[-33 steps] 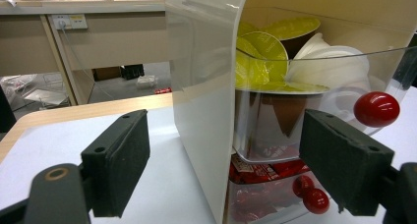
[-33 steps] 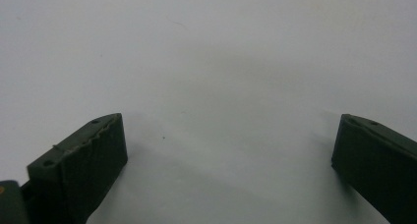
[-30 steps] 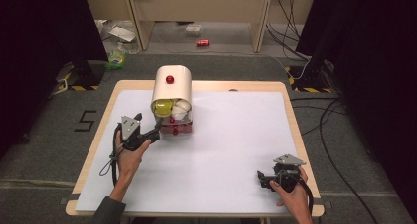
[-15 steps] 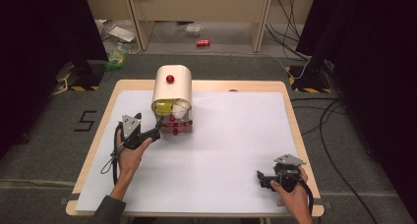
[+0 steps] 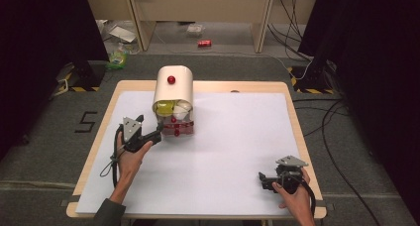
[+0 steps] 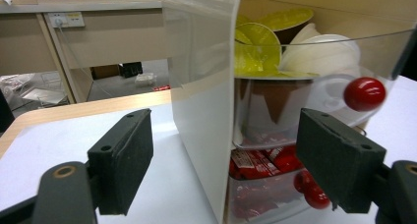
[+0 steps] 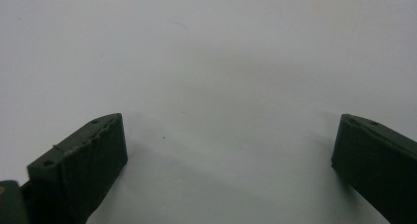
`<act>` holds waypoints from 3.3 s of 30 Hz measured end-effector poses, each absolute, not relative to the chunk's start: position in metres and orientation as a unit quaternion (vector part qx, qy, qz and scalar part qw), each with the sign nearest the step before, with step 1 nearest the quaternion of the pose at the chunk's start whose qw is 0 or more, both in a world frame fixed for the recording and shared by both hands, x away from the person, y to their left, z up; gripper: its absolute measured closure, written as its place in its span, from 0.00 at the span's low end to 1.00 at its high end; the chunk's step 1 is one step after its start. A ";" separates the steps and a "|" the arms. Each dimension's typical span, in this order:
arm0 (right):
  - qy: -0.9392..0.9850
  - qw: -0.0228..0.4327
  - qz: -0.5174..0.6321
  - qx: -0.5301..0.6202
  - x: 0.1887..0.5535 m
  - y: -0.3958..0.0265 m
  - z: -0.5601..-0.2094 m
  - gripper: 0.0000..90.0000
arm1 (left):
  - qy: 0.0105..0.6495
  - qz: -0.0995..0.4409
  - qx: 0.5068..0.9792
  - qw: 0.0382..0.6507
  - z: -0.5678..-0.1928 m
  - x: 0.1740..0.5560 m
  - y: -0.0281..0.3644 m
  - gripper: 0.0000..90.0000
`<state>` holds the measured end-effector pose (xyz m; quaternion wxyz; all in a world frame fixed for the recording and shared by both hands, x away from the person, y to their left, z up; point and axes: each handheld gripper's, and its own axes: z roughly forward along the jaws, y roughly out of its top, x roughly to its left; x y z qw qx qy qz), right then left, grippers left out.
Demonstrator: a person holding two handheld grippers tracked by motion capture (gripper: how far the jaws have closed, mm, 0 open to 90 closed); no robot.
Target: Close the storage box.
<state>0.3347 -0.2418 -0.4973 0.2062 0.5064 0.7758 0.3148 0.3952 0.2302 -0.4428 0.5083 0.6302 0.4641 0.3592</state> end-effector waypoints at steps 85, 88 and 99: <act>0.776 0.207 0.314 0.506 0.335 -0.242 -0.497 0.01 | 0.424 0.319 0.671 0.518 -0.495 0.293 0.266 0.16; 0.776 0.207 0.314 0.506 0.335 -0.242 -0.497 0.01 | 0.424 0.322 0.671 0.515 -0.495 0.292 0.267 0.17; 0.776 0.207 0.314 0.506 0.335 -0.242 -0.497 0.01 | 0.431 0.320 0.676 0.505 -0.498 0.287 0.272 0.17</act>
